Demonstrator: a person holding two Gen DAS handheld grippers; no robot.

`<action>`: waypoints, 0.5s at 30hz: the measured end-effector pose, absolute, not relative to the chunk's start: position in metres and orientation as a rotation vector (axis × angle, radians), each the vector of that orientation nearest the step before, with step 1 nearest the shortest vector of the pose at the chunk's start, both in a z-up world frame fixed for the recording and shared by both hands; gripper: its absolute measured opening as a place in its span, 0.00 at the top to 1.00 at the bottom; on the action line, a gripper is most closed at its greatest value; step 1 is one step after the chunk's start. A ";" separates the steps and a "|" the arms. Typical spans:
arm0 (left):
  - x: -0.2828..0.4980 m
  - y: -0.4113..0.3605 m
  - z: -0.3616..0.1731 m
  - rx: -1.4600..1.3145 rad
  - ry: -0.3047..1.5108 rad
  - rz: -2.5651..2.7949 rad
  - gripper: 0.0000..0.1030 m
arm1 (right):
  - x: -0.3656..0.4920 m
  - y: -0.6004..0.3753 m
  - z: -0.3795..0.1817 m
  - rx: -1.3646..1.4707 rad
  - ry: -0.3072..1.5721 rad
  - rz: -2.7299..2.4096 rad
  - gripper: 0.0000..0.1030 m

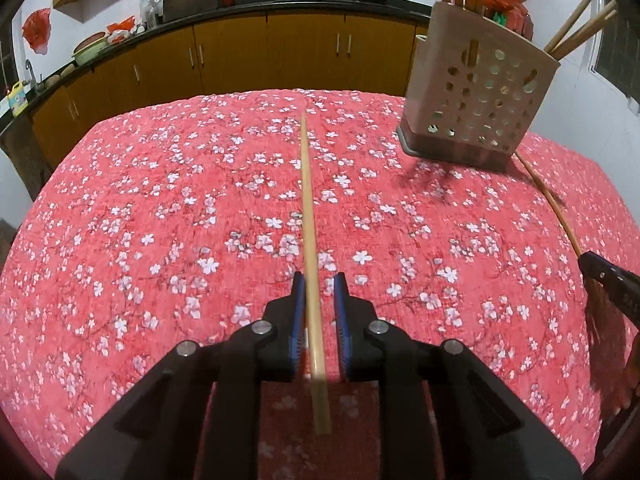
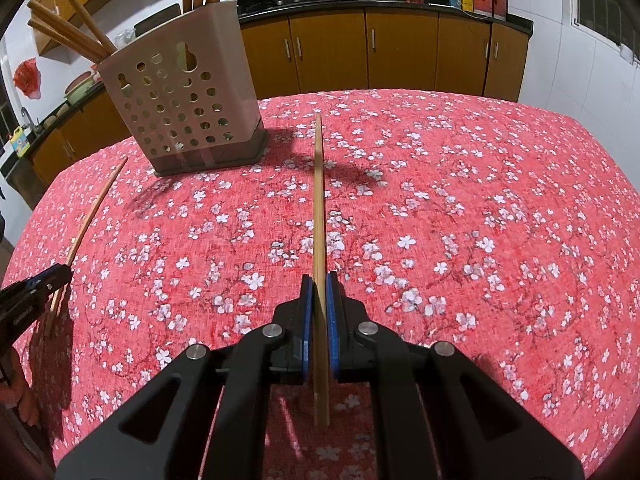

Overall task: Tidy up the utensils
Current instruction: 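Raise the left tool's chopstick upright above the holder while the right tool does likewise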

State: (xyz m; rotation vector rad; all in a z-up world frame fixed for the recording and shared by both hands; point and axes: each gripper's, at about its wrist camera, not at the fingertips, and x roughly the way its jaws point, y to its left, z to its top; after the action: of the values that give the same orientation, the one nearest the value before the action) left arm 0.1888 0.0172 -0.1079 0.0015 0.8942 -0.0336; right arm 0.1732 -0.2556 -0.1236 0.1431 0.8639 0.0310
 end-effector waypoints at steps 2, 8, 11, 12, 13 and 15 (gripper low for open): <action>0.190 0.018 -0.108 -0.002 0.894 -0.035 0.86 | 0.172 -0.256 -0.123 0.141 0.863 0.033 0.93; 0.189 0.033 -0.095 -0.024 0.898 -0.035 0.92 | 0.155 -0.267 -0.090 0.175 0.760 0.023 0.93; 0.183 0.040 -0.070 -0.037 0.840 -0.042 0.92 | 0.147 -0.277 -0.067 0.187 0.691 0.008 0.93; 0.181 0.041 -0.062 -0.036 0.821 -0.045 0.92 | 0.144 -0.280 -0.058 0.187 0.664 0.000 0.93; 0.179 0.042 -0.052 -0.033 0.798 -0.049 0.92 | 0.142 -0.282 -0.052 0.185 0.647 -0.004 0.93; 0.176 0.044 -0.037 -0.027 0.760 -0.054 0.92 | 0.138 -0.285 -0.036 0.180 0.598 -0.013 0.93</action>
State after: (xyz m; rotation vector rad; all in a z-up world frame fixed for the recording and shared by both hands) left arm 0.1761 0.0436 -0.0374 -0.0272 0.7597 -0.0536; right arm 0.1375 -0.2853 -0.0356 0.1804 0.5981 -0.0134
